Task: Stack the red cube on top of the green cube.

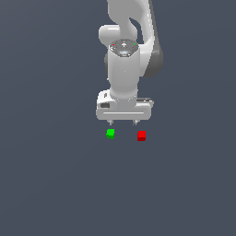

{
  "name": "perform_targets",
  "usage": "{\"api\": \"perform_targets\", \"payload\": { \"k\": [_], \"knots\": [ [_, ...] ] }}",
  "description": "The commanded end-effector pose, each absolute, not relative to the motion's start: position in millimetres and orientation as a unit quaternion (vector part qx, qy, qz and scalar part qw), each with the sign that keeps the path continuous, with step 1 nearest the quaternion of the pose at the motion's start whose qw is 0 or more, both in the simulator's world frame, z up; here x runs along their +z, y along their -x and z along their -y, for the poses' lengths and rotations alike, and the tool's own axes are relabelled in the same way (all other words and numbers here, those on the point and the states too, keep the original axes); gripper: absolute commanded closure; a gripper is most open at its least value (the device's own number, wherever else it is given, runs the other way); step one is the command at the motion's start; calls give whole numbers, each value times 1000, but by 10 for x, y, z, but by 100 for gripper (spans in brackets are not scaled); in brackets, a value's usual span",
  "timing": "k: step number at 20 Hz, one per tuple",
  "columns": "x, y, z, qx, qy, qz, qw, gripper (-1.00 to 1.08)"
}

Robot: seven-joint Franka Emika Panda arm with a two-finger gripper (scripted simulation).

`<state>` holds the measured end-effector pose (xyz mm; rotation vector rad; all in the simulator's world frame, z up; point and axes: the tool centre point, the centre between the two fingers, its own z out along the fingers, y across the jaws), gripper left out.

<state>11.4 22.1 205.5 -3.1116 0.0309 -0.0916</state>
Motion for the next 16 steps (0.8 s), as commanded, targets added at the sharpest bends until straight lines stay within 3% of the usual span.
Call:
{"api": "perform_targets", "payload": {
  "k": [1, 8, 16],
  "knots": [
    [2055, -114, -221, -29, 999, -10, 14, -92],
    [1886, -49, -361, -26, 1000, -12, 12, -92],
    [1306, 164, -836, -13, 1000, -21, 6, -92]
  ]
}}
